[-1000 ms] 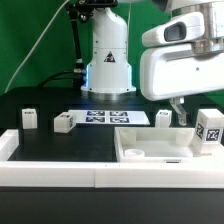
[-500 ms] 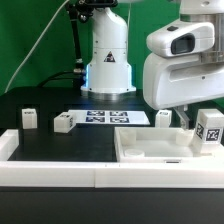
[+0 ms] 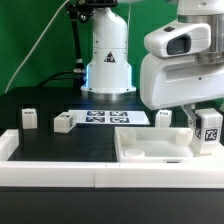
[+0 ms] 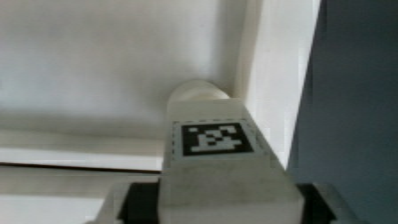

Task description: Assemble one leg

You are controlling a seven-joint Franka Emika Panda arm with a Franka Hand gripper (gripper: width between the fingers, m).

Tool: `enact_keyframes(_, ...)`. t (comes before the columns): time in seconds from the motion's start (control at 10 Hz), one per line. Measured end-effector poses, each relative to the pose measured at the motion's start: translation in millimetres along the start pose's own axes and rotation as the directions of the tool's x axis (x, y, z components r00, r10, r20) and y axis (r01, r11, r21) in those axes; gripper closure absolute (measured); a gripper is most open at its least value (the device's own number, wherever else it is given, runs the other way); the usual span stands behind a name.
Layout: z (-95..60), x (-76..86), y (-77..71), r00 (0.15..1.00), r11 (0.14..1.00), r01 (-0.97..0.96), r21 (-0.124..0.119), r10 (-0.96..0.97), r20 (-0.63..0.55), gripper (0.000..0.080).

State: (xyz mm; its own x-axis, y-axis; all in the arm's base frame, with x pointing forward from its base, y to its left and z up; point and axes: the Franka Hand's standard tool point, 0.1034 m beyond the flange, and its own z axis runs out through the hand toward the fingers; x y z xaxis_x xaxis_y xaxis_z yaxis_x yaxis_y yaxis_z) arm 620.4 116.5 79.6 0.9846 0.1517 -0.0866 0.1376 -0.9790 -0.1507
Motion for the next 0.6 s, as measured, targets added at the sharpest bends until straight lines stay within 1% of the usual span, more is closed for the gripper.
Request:
enact_keyframes(0.1,0.1,0.0,-0.4,0.999,0.999,-0.033,0.001,0.033,-0.002,0.05)
enact_keyframes(0.2,0.4,-0.7,0.4,0.985,0.985,-0.17,0.001,0.17,-0.014,0.05)
enact_keyframes(0.3,0.4,-1.1,0.8,0.968,0.968,-0.25,0.005,0.25,-0.024,0.05)
enact_keyframes(0.5,1.1,-1.6,1.0,0.859,0.86,-0.51,0.019,0.51,-0.051,0.05)
enact_keyframes(0.6,1.3,-1.9,1.4,0.79,0.792,-0.61,0.032,0.61,-0.064,0.05)
